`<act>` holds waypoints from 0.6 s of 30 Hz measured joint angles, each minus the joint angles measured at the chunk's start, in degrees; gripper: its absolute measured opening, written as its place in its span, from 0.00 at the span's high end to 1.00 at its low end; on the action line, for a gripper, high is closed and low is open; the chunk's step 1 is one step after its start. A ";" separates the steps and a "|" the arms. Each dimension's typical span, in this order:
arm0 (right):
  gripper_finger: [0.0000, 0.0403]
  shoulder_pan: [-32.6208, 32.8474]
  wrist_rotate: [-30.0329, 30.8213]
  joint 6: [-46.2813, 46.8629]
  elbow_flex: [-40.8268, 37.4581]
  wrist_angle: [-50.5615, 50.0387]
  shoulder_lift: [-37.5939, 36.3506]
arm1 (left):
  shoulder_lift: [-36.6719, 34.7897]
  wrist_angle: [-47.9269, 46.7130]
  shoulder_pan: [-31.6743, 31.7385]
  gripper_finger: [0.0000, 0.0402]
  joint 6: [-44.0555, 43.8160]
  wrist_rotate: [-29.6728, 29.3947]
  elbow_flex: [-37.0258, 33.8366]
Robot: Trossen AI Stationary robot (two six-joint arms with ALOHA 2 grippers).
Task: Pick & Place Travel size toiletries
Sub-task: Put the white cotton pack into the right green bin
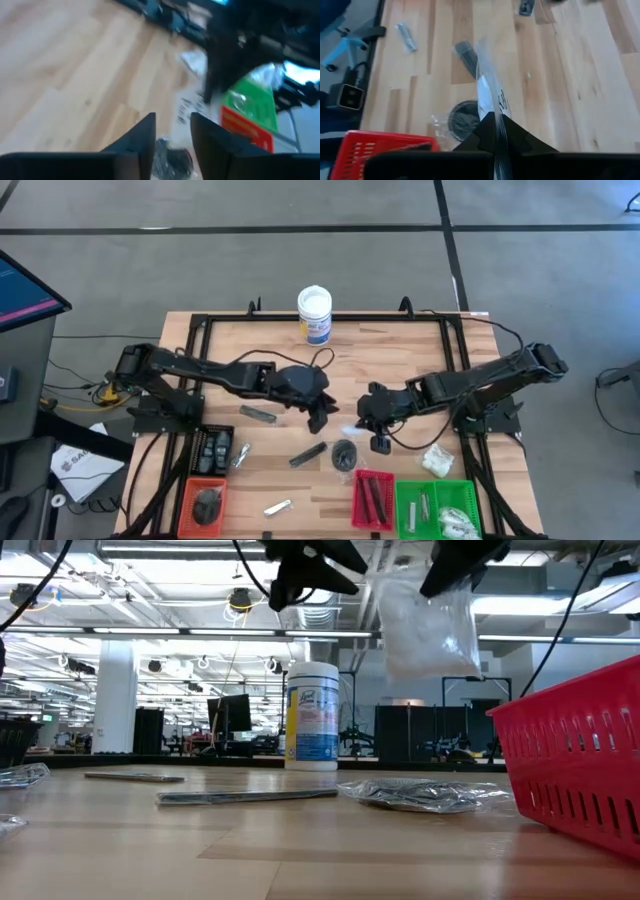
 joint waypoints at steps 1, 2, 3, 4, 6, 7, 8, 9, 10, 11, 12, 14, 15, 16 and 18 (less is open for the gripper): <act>1.00 0.49 0.02 0.59 0.00 -0.12 -0.39 | -0.56 -0.04 0.00 0.69 -0.04 -1.03 0.00; 1.00 0.91 0.18 1.39 0.00 -0.15 -0.83 | -1.09 0.03 0.00 0.68 -0.07 -1.98 0.00; 1.00 1.40 0.48 2.37 0.01 0.00 -1.30 | -1.60 -0.02 0.01 0.67 -0.09 -2.72 0.00; 1.00 1.96 1.03 3.41 0.02 -0.16 -1.78 | -1.98 0.17 0.02 0.66 -0.09 -3.31 0.02; 1.00 3.40 2.63 5.53 0.02 -0.52 -2.66 | -2.57 0.10 0.02 0.65 0.00 -3.88 0.02; 1.00 4.23 3.38 6.71 0.02 -0.57 -3.06 | -2.62 0.32 0.02 0.64 0.11 -3.92 0.02; 1.00 5.13 4.06 7.90 0.02 -0.81 -3.56 | -2.65 0.29 0.02 0.64 0.11 -3.92 0.02; 1.00 6.11 4.87 9.30 0.02 -1.09 -3.98 | -2.73 -0.08 0.00 0.64 0.11 -3.92 0.00; 1.00 7.11 5.70 10.82 0.02 -1.23 -4.36 | -2.81 -0.07 -0.18 0.64 0.09 -3.94 -0.02; 1.00 8.22 6.52 12.47 0.02 -1.42 -4.67 | -2.90 0.22 -0.42 0.65 0.09 -4.13 -0.02; 1.00 9.44 7.37 14.11 0.02 -2.10 -4.98 | -2.96 0.27 -0.67 0.65 0.13 -4.19 0.00; 1.00 12.02 9.15 17.86 0.02 -3.85 -5.44 | -2.97 0.29 -1.42 0.65 0.15 -4.16 -0.10; 1.00 13.48 9.92 20.26 0.02 -4.92 -5.66 | -2.97 0.30 -1.85 0.65 0.12 -4.15 -0.23; 1.00 15.09 10.72 22.81 0.02 -6.56 -5.96 | -2.97 0.50 -2.32 0.65 0.08 -4.14 -0.36; 1.00 18.51 12.37 27.76 0.02 -8.80 -6.43 | -2.97 1.10 -3.51 0.65 -0.18 -4.16 -0.68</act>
